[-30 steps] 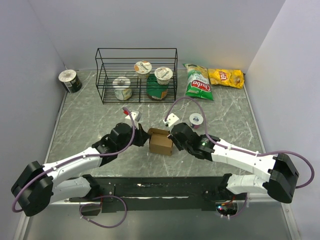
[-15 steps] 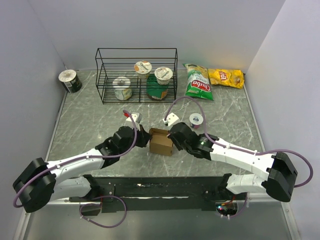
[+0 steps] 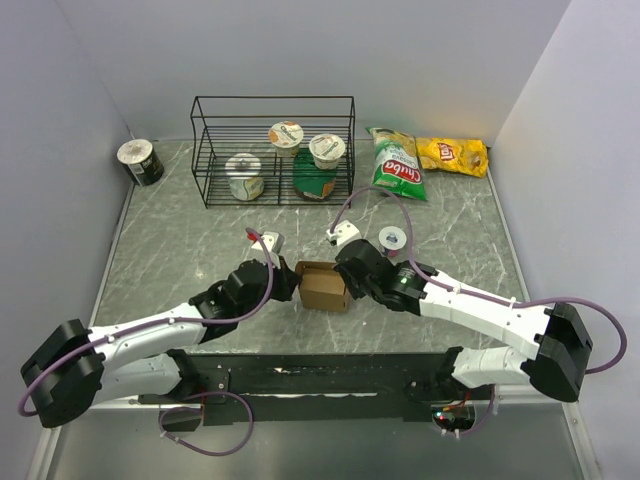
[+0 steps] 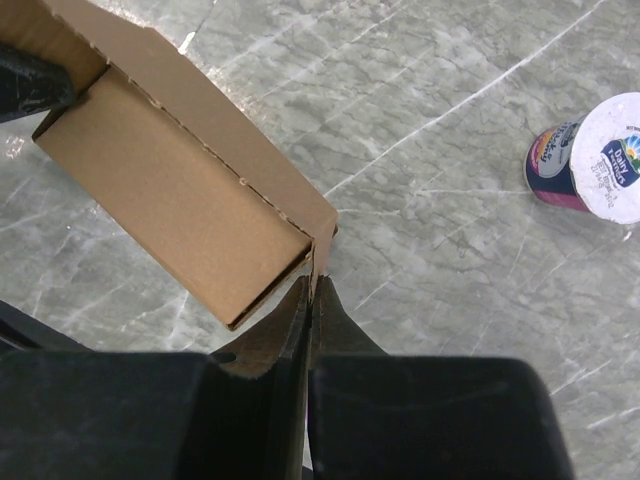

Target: Fold the paper box

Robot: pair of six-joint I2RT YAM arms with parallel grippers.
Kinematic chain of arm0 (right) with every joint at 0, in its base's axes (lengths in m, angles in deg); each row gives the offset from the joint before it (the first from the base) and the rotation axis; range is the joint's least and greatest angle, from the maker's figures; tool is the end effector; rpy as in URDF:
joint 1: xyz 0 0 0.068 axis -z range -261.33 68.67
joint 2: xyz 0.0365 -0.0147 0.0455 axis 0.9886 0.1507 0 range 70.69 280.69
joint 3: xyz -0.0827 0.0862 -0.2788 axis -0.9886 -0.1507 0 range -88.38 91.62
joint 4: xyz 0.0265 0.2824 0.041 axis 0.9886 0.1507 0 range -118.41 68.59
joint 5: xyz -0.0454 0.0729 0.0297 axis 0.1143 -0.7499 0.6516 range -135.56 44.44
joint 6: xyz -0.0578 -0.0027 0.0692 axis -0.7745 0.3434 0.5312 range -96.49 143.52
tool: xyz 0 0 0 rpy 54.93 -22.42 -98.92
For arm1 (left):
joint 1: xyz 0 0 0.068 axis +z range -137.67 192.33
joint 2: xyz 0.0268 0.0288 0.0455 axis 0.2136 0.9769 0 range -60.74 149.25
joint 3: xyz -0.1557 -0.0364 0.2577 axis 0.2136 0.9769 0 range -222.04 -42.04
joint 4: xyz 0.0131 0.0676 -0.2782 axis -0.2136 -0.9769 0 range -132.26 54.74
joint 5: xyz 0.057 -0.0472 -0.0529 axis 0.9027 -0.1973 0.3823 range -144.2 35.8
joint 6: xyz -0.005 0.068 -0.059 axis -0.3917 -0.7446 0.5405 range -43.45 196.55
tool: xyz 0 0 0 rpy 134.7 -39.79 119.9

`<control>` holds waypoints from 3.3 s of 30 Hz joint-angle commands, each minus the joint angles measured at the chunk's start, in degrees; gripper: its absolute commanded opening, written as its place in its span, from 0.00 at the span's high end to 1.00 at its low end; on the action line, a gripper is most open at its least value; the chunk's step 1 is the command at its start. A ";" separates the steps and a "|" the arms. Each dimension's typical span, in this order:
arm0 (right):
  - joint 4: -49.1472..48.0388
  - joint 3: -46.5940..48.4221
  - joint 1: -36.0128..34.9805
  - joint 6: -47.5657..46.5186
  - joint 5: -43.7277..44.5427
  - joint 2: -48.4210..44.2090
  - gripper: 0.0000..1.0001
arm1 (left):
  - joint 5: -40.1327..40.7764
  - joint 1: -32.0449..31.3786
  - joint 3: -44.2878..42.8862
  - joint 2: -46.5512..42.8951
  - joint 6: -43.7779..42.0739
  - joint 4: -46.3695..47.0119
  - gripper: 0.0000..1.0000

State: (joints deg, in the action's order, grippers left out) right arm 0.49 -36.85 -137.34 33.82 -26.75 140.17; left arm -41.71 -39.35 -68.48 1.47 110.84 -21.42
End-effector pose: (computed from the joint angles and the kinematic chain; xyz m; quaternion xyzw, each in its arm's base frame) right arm 0.1872 0.2310 0.2539 -0.3009 0.8688 0.0712 0.3868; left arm 0.1869 -0.2085 0.2077 0.0643 0.8235 -0.3134 0.4685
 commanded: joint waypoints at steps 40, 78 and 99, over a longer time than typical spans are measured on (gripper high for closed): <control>-5.44 -7.32 -0.68 25.38 3.43 -2.68 1.00 | 7.20 -9.49 -3.10 6.60 4.13 -5.50 0.99; 3.34 -9.78 -3.32 28.37 9.14 -7.06 0.83 | 11.15 -9.49 -5.91 6.78 4.83 -10.07 0.99; -0.78 -7.33 -3.41 19.58 4.04 -22.71 0.13 | 12.47 -9.40 -9.51 8.45 -0.62 -13.67 0.99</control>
State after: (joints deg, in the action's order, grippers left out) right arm 2.90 -46.30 -140.60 56.16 -21.74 120.21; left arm -29.01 -48.64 -76.93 8.42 111.51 -30.44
